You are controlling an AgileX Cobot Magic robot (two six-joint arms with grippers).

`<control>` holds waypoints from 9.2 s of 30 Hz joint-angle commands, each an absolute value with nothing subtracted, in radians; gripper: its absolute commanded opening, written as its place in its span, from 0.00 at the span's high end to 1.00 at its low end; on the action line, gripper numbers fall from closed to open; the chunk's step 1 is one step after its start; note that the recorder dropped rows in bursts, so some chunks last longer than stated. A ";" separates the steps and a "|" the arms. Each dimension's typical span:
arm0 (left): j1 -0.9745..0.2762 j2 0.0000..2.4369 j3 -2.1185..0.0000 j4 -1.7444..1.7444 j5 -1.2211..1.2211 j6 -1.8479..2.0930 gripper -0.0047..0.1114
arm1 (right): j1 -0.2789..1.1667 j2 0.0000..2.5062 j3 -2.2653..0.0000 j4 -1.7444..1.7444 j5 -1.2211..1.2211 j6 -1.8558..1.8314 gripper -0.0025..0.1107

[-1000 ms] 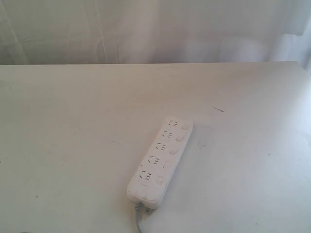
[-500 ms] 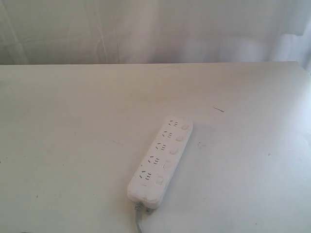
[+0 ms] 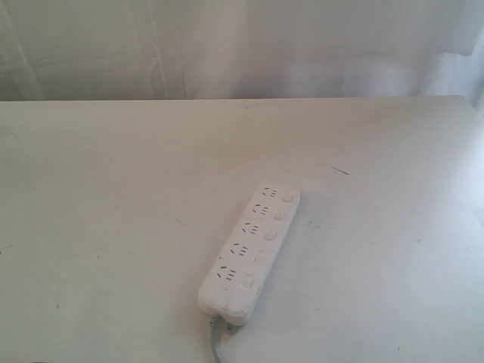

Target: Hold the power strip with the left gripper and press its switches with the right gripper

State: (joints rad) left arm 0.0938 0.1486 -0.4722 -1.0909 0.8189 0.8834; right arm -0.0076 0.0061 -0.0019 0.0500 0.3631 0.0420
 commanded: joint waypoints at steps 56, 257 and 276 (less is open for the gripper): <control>0.097 0.271 -0.677 -0.349 0.641 -0.114 0.96 | -0.007 0.000 0.000 0.052 0.352 0.039 0.98; -0.752 2.047 -1.467 -0.020 0.600 -0.131 0.05 | -0.007 0.000 0.000 0.052 0.352 0.039 0.98; -0.752 2.047 -1.467 0.093 0.715 -0.144 0.05 | -0.007 0.000 0.000 0.052 0.352 0.039 0.98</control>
